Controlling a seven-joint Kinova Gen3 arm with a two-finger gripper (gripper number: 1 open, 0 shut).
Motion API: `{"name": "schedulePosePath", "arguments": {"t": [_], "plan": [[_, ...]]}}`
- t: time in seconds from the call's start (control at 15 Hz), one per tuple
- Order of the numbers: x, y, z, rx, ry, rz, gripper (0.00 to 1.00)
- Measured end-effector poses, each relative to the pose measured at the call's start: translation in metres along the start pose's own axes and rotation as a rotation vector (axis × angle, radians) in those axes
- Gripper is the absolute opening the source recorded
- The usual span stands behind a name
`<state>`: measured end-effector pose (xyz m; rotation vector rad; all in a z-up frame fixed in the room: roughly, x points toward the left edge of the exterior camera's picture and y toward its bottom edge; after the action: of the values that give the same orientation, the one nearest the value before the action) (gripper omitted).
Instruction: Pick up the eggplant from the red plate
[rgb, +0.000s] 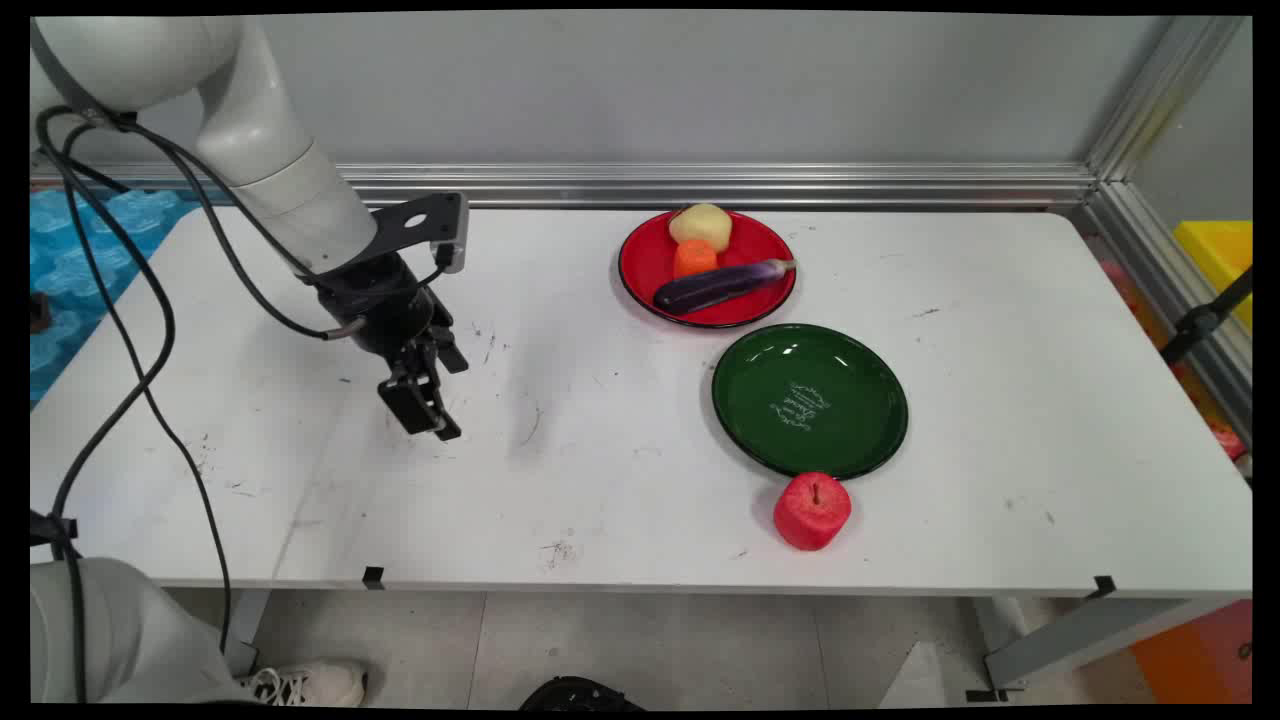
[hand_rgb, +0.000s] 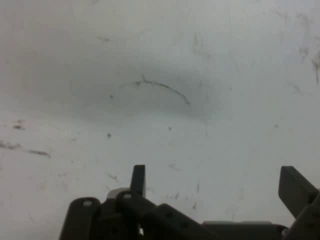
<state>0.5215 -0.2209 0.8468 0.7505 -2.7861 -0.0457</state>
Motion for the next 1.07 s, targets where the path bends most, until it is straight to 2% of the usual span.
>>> {"name": "schedulePosePath", "arguments": {"t": [0.27,0.8,1.07], "plan": [[0.015,-0.006,0.003,0.021,0.032,-0.004,1.00],[0.081,-0.031,0.013,0.106,0.171,0.005,1.00],[0.105,-0.043,0.021,0.139,0.225,0.015,1.00]]}}
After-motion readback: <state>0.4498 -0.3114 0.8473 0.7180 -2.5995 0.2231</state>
